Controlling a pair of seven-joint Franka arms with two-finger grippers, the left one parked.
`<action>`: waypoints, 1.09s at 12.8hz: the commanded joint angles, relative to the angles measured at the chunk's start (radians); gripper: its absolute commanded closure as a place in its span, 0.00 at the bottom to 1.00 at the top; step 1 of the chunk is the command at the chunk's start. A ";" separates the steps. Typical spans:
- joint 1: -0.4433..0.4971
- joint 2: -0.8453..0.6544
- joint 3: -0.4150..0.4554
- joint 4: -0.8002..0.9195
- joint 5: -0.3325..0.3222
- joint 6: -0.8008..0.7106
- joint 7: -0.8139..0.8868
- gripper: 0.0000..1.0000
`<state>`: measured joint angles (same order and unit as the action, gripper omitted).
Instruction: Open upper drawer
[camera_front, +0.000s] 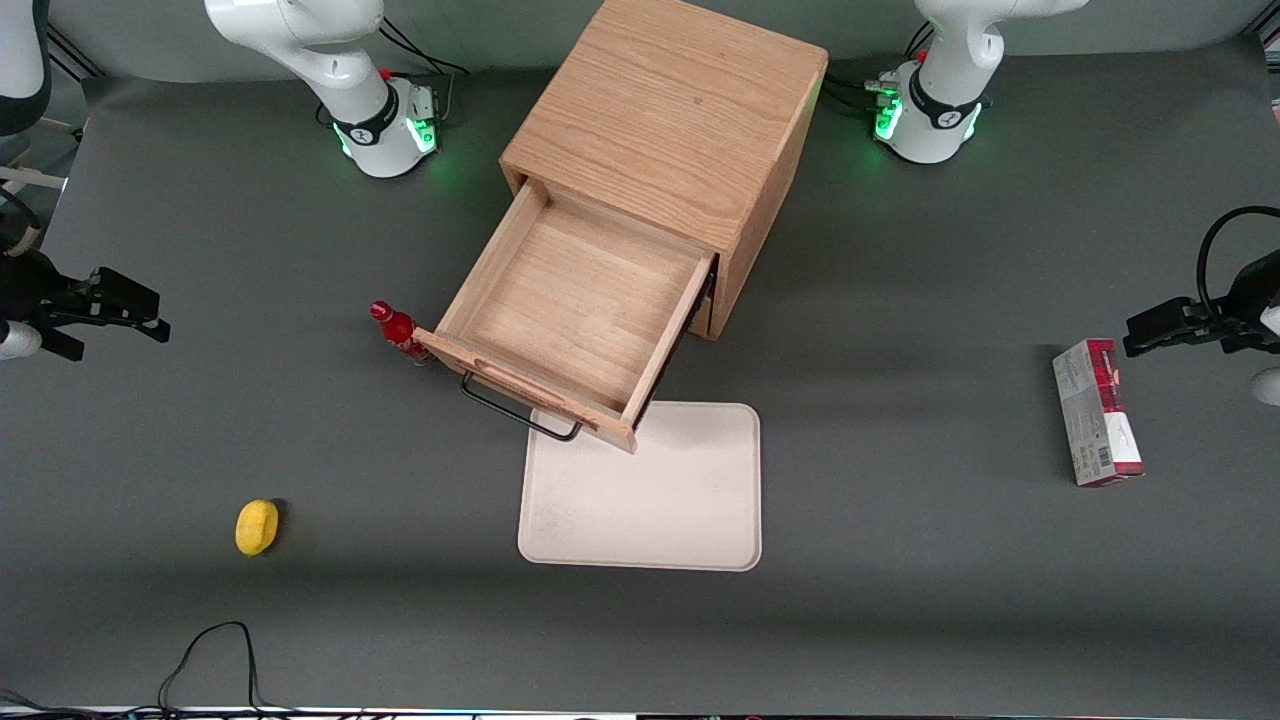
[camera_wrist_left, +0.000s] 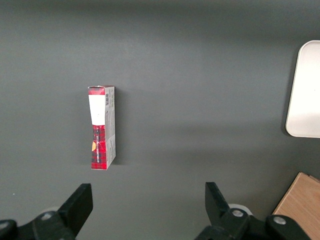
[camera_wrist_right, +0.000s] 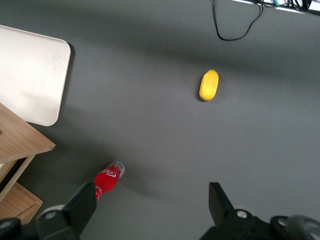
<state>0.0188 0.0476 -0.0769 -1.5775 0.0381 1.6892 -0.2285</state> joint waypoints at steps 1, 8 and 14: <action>-0.020 -0.035 0.029 -0.041 -0.027 0.021 0.038 0.00; -0.065 -0.020 0.052 -0.039 -0.027 0.015 0.072 0.00; -0.065 -0.012 0.057 -0.033 -0.029 0.014 0.083 0.00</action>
<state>-0.0341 0.0419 -0.0374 -1.6007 0.0351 1.6897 -0.1766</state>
